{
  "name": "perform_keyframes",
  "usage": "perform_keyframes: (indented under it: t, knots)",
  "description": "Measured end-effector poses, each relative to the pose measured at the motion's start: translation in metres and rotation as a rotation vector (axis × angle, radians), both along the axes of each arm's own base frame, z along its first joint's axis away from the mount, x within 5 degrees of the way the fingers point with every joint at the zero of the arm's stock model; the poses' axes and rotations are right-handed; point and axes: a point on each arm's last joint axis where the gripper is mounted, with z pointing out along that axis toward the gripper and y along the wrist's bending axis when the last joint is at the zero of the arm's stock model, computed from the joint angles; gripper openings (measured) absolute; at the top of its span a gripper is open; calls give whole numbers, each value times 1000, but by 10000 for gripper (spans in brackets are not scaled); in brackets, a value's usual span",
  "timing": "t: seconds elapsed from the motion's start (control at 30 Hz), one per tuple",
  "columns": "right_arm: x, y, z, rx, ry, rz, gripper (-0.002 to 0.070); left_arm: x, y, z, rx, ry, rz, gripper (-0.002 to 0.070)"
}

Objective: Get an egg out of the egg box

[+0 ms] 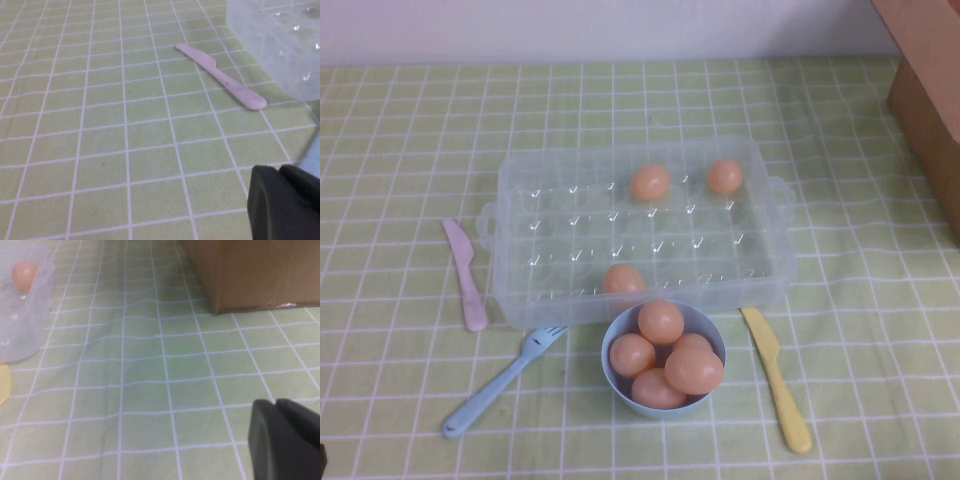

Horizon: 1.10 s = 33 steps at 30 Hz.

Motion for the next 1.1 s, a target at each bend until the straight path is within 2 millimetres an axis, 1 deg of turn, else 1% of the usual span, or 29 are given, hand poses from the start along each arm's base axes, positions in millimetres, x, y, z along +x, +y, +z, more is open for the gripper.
perform_keyframes:
  t: [0.2, 0.37, 0.4, 0.43, 0.5, 0.57, 0.6, 0.63, 0.7, 0.77, 0.9, 1.1]
  knots:
    - [0, 0, 0, 0, 0, 0, -18, 0, 0, 0, 0, 0, 0, -3]
    - [0, 0, 0, 0, 0, 0, -18, 0, 2, 0, 53, -8, 5, -3]
    - [0, 0, 0, 0, 0, 0, -18, 0, 2, 1, 38, -14, 8, -3]
    - [0, 0, 0, 0, 0, 0, -18, 1, 1, 2, -25, -26, 15, -3]
    - [0, 0, 0, 0, 0, 0, -18, 2, -2, 8, -267, -60, 42, -3]
    - [0, 0, 0, 0, 0, 0, -18, 3, -5, 16, -624, -100, 81, -3]
    - [0, 0, 0, 0, 0, 0, -18, 3, -5, 20, -775, -111, 97, -3]
    - [0, 0, 0, 0, 0, 0, -18, 3, -4, 23, -882, -131, 110, -3]
    - [0, 0, 0, 0, 0, 0, -18, 4, -2, 28, -973, -179, 124, -3]
    - [0, 0, 0, 0, 0, 0, -18, 4, 1, 31, -980, -230, 131, -3]
    - [0, 0, 0, 0, 0, 0, -18, 4, 4, 35, -903, -297, 134, -3]
    - [0, 0, 0, 0, 0, 0, -18, 4, 5, 37, -805, -326, 129, -3]
